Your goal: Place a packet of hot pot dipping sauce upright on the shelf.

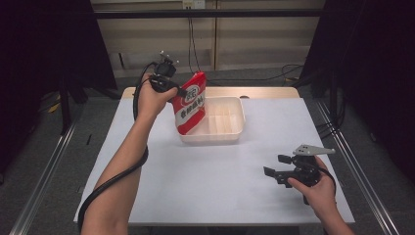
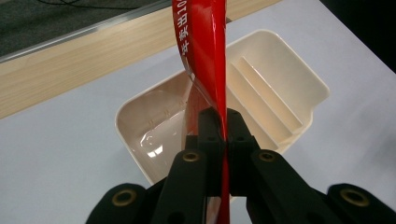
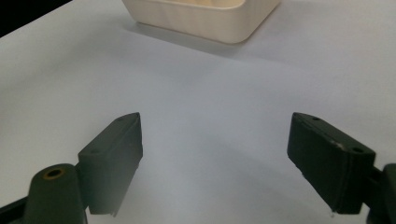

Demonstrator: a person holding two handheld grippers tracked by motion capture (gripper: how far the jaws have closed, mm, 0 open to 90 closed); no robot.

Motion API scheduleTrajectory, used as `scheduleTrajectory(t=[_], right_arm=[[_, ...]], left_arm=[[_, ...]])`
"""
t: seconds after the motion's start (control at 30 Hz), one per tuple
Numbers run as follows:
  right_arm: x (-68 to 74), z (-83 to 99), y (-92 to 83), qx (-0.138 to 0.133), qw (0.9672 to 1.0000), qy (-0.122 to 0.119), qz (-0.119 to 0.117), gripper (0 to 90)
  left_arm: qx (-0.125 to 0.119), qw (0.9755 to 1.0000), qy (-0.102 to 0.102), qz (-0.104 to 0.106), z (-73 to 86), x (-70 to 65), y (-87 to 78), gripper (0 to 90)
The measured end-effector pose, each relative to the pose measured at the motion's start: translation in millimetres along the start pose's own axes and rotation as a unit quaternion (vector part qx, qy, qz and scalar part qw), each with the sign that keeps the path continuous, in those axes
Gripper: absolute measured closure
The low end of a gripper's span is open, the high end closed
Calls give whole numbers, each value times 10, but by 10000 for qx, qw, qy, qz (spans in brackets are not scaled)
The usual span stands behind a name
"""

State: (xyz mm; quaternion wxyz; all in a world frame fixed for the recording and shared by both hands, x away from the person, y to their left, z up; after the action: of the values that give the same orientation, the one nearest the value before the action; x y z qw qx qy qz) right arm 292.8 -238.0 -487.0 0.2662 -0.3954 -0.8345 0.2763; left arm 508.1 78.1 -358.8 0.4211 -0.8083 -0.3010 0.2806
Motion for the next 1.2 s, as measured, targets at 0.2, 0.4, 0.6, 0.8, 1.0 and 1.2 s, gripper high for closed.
scheduleTrajectory(t=[0.2,0.4,0.6,0.8,1.0,1.2], right_arm=[[1,-1,-5,-3,10000,7,-6,184],[1,3,1,14,10000,-9,-9,184],[6,4,10,22,10000,-14,-9,184],[10,6,16,32,10000,-8,-24,184],[7,5,19,37,10000,-7,-28,184],[9,0,15,6,10000,-15,-4,184]], left_arm=[[72,10000,19,-26,8,-7,41,871],[82,10000,0,-27,14,-13,92,870],[83,10000,39,-36,20,-17,104,864],[59,9999,9,-111,22,-6,105,816],[43,9999,-15,-97,27,-25,104,778],[94,9999,-27,-106,25,-29,98,743]])
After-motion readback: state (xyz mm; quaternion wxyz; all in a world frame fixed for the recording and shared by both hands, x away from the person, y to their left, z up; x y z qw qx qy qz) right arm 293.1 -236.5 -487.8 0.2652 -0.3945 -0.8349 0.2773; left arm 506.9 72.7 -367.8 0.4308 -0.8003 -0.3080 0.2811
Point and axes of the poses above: each handheld gripper's, and its own axes: y roughly forward along the jaws, z roughly out of its underside, x roughly to its left, the point moved 7 cm from there along y, roughly forward along the jaws, and after that the axes turned 9 degrees about x, right-handed, at the moved point
